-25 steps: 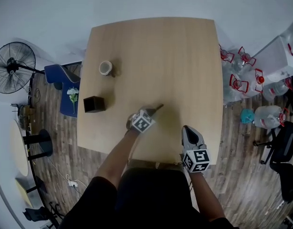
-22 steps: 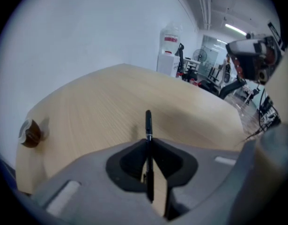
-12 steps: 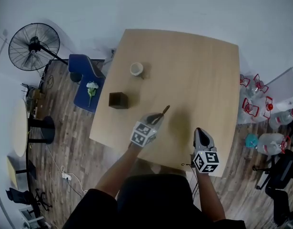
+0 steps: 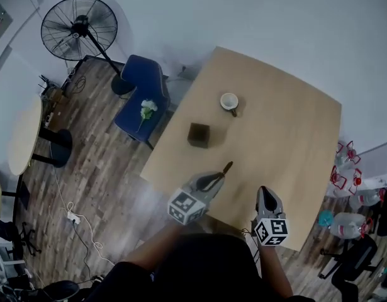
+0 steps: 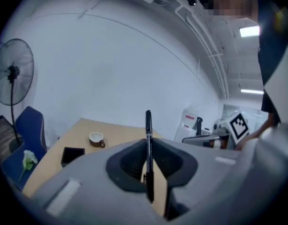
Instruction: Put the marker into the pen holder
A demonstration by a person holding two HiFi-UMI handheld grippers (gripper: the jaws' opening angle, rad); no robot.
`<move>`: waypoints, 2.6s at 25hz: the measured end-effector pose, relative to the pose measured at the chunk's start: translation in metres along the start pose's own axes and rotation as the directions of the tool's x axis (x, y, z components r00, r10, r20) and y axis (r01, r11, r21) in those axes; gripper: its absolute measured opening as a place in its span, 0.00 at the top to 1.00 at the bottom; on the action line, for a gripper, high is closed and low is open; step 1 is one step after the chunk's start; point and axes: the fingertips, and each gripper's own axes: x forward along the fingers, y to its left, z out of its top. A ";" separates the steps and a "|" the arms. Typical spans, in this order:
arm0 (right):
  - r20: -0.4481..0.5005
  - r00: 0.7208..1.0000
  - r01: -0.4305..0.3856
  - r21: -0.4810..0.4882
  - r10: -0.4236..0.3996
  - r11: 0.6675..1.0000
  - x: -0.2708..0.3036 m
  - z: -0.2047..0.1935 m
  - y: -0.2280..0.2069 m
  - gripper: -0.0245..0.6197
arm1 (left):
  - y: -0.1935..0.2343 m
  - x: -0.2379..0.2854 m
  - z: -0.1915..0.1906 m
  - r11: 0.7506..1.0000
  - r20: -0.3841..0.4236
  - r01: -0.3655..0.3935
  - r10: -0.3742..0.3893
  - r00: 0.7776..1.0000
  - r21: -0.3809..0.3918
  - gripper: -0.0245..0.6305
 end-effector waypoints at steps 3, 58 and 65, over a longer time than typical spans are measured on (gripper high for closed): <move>-0.005 1.000 0.001 -0.021 -0.001 1.000 0.018 0.003 0.050 0.96 | 0.029 -0.058 0.009 0.999 0.058 -0.023 0.025 0.998 -0.041 0.89; 0.023 0.997 -0.068 0.006 0.068 0.998 0.256 0.055 0.177 0.96 | 0.290 -0.010 0.049 0.987 0.145 -0.106 0.124 0.982 -0.124 0.89; 0.009 0.999 -0.031 0.008 0.031 0.999 0.289 0.046 0.151 0.96 | 0.303 0.034 0.024 0.992 0.109 -0.025 0.038 0.993 -0.121 0.89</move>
